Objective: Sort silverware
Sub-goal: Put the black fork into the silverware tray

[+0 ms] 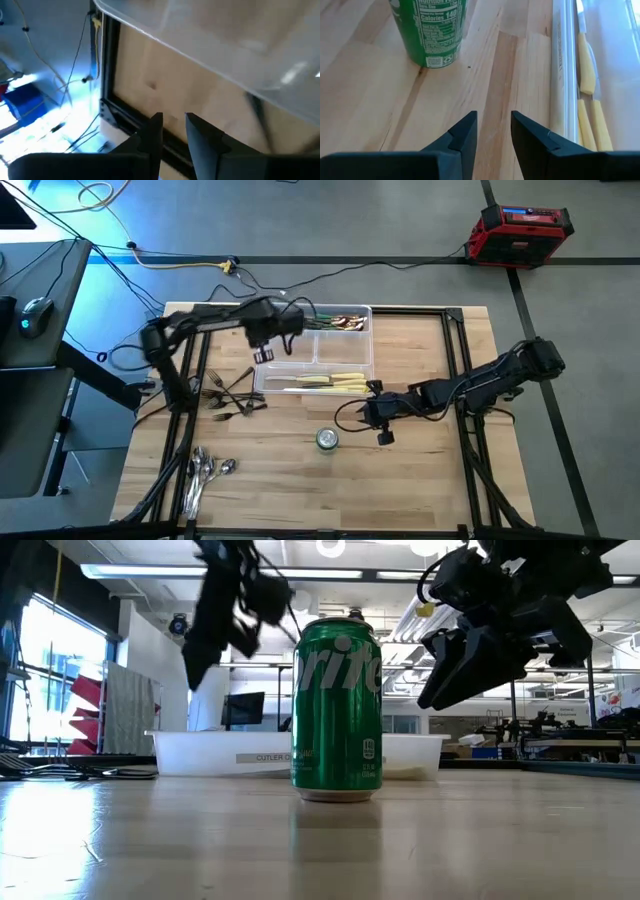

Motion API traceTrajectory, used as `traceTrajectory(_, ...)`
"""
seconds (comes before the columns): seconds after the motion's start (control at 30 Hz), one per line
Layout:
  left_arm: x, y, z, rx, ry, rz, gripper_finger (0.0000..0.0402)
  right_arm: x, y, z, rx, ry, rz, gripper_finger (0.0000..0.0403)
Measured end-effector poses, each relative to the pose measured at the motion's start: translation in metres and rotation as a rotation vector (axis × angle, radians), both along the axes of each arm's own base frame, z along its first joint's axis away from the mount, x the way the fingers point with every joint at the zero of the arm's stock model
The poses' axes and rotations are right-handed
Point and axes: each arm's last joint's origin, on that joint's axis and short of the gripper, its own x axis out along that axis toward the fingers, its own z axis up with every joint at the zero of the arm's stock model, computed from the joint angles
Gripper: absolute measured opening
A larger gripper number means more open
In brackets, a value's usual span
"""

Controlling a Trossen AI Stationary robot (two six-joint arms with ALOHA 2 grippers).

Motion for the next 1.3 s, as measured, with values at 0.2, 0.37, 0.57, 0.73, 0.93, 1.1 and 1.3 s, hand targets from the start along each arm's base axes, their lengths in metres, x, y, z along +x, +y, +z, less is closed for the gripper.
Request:
traceTrajectory(0.2, -0.037, -0.063, 0.014, -0.011, -0.210, 0.075, 0.0067, 0.000, 0.000, 0.000, 0.005, -0.005, 0.006, 0.0103)
traceTrajectory(0.37, -0.069, -0.096, 0.001, -0.077, -0.320, 0.230, 0.0067, 0.003, 0.001, 0.003, 0.004, -0.037, 0.014, 0.0103)
traceTrajectory(0.57, -0.097, -0.106, -0.034, -0.086, -0.306, 0.401, 0.0067, 0.004, 0.001, 0.004, -0.002, -0.056, 0.024, 0.0103)
traceTrajectory(0.73, -0.104, -0.100, -0.071, -0.140, -0.313, 0.478, 0.0074, 0.004, 0.001, 0.004, 0.001, -0.056, 0.022, 0.0103)
traceTrajectory(0.93, -0.115, -0.088, -0.102, -0.162, -0.319, 0.490, 0.0096, 0.003, 0.004, 0.004, 0.022, -0.055, 0.021, 0.0103)
traceTrajectory(1.1, -0.120, -0.078, -0.113, -0.154, -0.325, 0.493, 0.0101, 0.002, 0.008, 0.004, 0.020, -0.055, 0.039, 0.0103)
traceTrajectory(1.3, -0.120, -0.069, -0.121, -0.175, -0.378, 0.484, 0.0101, 0.002, 0.009, 0.004, 0.020, -0.055, 0.042, 0.0103)
